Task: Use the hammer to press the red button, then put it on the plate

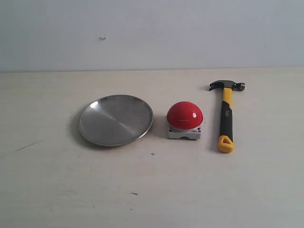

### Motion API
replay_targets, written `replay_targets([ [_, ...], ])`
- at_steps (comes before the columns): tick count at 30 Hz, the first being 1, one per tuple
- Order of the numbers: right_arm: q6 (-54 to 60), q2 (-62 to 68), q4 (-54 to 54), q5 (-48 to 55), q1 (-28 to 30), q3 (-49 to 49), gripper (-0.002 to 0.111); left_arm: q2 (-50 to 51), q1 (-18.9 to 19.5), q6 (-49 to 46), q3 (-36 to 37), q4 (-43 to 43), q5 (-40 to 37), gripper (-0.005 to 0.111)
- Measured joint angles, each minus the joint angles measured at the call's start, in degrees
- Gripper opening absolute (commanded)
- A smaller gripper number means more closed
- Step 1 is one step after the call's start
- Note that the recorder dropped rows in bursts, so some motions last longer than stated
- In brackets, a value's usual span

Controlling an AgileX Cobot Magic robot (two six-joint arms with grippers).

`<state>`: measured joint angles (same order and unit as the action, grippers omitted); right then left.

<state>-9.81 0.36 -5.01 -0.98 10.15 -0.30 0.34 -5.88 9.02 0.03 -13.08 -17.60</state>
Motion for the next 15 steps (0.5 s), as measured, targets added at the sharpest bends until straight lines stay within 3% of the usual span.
replay_targets([
  [8,-6.3,-0.1,-5.2,-31.5,0.0,-1.1,0.000,0.0,0.0,0.0,0.0,0.0,0.0,0.000],
  [12,-9.9,4.8,-5.7,-31.1,0.0,-11.2,0.000,0.0,0.0,0.0,0.0,0.0,0.0,0.000],
  [15,-9.1,15.7,-5.7,-23.7,0.0,-22.2,0.000,0.0,0.0,0.0,0.0,0.0,0.0,0.000],
])
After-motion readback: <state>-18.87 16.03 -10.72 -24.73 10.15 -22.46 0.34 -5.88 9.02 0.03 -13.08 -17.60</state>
